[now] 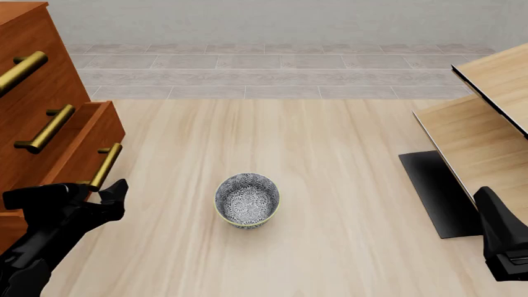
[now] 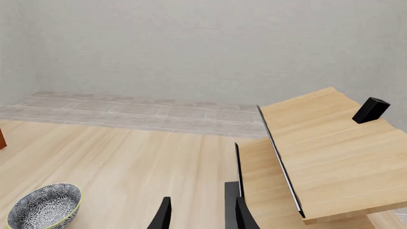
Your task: Close the bottom drawer of the cabinet.
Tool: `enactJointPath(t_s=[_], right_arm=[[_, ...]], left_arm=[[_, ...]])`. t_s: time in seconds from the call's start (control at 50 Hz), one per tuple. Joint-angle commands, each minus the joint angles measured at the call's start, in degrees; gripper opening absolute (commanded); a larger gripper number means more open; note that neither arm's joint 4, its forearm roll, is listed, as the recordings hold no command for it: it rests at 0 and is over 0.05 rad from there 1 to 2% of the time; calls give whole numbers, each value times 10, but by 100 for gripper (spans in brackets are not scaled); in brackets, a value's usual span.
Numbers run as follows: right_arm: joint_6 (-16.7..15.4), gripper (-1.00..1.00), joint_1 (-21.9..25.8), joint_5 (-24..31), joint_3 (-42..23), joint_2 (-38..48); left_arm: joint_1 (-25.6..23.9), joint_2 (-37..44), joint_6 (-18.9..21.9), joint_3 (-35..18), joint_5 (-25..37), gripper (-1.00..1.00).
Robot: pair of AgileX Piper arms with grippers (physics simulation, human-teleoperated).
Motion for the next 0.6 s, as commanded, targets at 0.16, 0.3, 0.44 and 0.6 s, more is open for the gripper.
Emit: enactJointPath(t_s=[0.16,0.3,0.44,0.6], right_arm=[[1,100,1,0,0,0],[1,100,1,0,1,0],[0,100,1,1,-1,0],[0,100,0,-1,1,0]], left_arm=[[27,10,9,-1,0,100],[35,13,16,-3,0,100],[38,9,18,-1,0,100],[41,6,27,5,0,100]])
